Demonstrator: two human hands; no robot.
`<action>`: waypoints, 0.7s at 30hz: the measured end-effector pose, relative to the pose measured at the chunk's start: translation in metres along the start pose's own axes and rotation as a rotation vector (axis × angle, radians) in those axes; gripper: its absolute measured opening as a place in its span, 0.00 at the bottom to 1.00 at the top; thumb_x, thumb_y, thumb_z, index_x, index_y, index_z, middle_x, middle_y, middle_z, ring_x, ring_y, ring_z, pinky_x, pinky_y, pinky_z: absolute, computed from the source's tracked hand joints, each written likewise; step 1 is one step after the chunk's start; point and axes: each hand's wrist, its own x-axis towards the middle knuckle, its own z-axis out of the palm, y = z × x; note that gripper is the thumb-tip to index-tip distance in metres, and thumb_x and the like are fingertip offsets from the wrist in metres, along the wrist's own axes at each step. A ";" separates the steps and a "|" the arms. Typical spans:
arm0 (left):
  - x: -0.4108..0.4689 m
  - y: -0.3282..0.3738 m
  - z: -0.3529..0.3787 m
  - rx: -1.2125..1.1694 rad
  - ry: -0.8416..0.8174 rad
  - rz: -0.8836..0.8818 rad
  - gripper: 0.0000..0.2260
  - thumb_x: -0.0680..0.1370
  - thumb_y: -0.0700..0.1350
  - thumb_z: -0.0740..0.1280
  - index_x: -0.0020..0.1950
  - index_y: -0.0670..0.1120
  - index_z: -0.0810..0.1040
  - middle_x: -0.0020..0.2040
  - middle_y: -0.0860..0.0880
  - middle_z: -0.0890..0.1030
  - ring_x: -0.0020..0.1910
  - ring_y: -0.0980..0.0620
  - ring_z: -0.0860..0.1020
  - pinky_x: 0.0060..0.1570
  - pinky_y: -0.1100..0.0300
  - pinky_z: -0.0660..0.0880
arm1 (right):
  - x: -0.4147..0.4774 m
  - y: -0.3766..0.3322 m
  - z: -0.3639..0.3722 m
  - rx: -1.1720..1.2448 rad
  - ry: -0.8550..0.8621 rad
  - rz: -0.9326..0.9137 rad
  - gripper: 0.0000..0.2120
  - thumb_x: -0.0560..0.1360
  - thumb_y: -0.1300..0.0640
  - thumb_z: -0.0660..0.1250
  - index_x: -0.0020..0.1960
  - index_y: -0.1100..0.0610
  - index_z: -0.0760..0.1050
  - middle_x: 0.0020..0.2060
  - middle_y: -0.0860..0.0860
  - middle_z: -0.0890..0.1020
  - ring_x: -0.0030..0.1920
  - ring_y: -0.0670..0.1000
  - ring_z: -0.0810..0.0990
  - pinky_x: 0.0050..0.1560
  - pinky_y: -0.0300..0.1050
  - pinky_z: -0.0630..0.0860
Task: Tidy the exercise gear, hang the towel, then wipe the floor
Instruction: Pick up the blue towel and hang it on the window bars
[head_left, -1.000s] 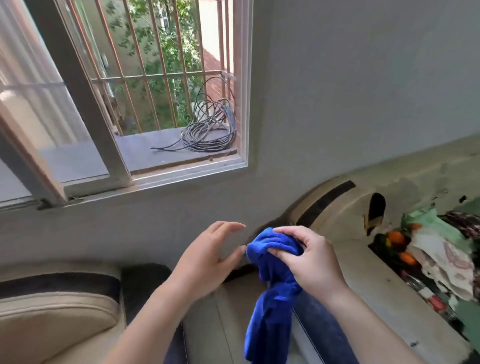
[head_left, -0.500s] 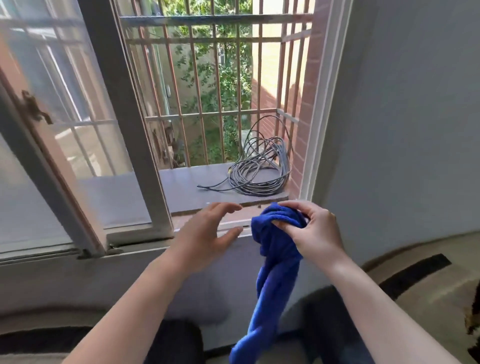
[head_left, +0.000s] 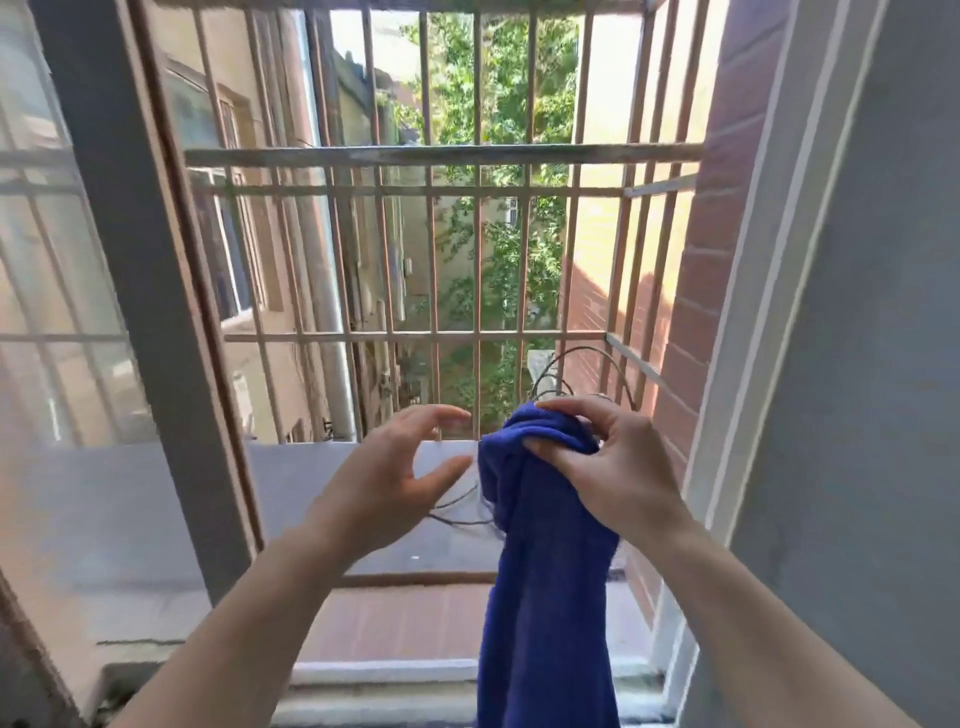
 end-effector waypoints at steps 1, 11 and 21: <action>0.010 -0.003 0.001 -0.007 0.016 -0.005 0.15 0.75 0.50 0.67 0.62 0.55 0.73 0.57 0.59 0.75 0.54 0.62 0.74 0.50 0.76 0.66 | 0.013 0.004 0.001 -0.002 -0.002 -0.008 0.14 0.67 0.57 0.76 0.45 0.40 0.78 0.43 0.36 0.81 0.45 0.32 0.77 0.43 0.22 0.68; 0.095 -0.030 -0.006 0.037 0.069 0.022 0.18 0.75 0.51 0.67 0.64 0.54 0.72 0.59 0.56 0.76 0.57 0.60 0.74 0.53 0.66 0.69 | 0.114 0.026 0.018 0.033 0.030 -0.056 0.11 0.67 0.57 0.75 0.49 0.48 0.81 0.41 0.40 0.82 0.43 0.33 0.78 0.39 0.23 0.69; 0.174 -0.049 -0.034 -0.047 0.107 0.104 0.16 0.75 0.49 0.67 0.63 0.52 0.72 0.56 0.56 0.76 0.55 0.60 0.74 0.51 0.67 0.72 | 0.196 0.020 0.039 0.062 0.105 -0.084 0.12 0.67 0.57 0.75 0.50 0.49 0.82 0.41 0.40 0.83 0.42 0.39 0.81 0.40 0.30 0.74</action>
